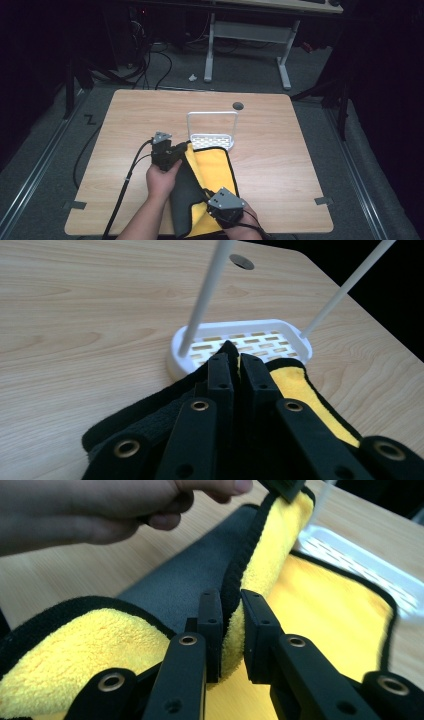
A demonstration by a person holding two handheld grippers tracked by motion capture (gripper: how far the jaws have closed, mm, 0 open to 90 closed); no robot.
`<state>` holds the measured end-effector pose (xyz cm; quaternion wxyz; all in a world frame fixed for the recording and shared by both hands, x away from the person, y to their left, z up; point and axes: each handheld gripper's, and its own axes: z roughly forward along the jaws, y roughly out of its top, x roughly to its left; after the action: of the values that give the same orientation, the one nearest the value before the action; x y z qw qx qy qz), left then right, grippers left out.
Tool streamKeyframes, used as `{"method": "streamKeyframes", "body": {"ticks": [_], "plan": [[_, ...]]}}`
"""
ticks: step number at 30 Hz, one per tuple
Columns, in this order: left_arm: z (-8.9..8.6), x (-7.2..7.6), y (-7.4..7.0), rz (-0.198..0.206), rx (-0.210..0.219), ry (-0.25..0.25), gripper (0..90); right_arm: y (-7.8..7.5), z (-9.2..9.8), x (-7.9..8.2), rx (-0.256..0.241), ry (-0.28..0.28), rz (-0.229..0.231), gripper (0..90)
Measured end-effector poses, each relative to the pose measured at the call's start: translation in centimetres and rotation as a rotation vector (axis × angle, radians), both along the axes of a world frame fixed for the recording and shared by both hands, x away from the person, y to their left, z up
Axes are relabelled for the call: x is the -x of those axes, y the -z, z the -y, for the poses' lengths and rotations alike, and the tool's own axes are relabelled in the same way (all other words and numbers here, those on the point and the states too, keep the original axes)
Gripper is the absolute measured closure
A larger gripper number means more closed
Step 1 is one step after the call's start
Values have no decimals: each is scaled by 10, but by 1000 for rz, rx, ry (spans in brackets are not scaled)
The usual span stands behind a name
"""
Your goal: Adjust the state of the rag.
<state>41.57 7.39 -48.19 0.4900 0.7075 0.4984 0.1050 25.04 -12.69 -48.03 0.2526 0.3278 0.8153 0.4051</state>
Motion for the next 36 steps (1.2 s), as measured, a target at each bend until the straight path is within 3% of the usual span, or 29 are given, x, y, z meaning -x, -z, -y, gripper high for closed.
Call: {"method": "streamKeyframes", "body": {"ticks": [6,9,11,17,20,25,27,32,36], "plan": [[30,-1,3,-15,-20,17,839,7,26,3,10,42,-17,809],[40,-2,4,-26,-8,23,836,10,37,4,13,59,-27,807],[47,-2,6,-28,-33,38,835,13,44,5,17,73,-33,806],[64,-2,7,-32,-38,69,827,19,59,9,29,94,-51,795],[72,-4,10,-43,-24,73,811,22,67,9,28,114,-61,767],[80,-5,16,-60,8,102,656,27,83,7,30,168,-87,659],[82,-4,16,-56,9,112,606,25,90,5,6,196,-91,634],[80,-1,14,-37,13,129,543,21,95,4,-13,225,-60,623],[76,3,11,-25,49,130,493,20,94,5,-8,226,-48,619]]}}
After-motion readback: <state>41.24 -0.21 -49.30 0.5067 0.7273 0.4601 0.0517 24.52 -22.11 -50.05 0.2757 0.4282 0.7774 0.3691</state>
